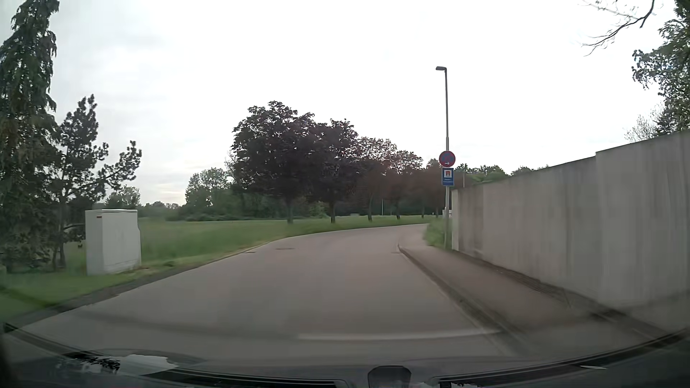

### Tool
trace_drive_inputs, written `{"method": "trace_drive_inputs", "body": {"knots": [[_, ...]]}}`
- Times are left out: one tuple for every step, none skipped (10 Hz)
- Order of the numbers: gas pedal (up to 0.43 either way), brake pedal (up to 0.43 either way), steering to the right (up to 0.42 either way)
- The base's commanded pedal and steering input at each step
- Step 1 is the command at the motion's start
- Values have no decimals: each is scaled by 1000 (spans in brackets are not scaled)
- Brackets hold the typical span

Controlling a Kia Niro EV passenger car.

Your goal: Follow the waypoints while adhering to traffic rules and regulations

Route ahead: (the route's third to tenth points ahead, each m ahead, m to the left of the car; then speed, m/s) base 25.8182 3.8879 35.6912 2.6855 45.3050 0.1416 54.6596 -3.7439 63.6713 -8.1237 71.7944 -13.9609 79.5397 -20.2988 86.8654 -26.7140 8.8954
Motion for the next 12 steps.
{"method": "trace_drive_inputs", "body": {"knots": [[47,0,1],[47,0,1],[47,0,1],[59,0,2],[59,0,4],[59,0,6],[59,0,7],[67,0,7],[67,0,8],[67,0,9],[67,0,9],[67,0,9]]}}
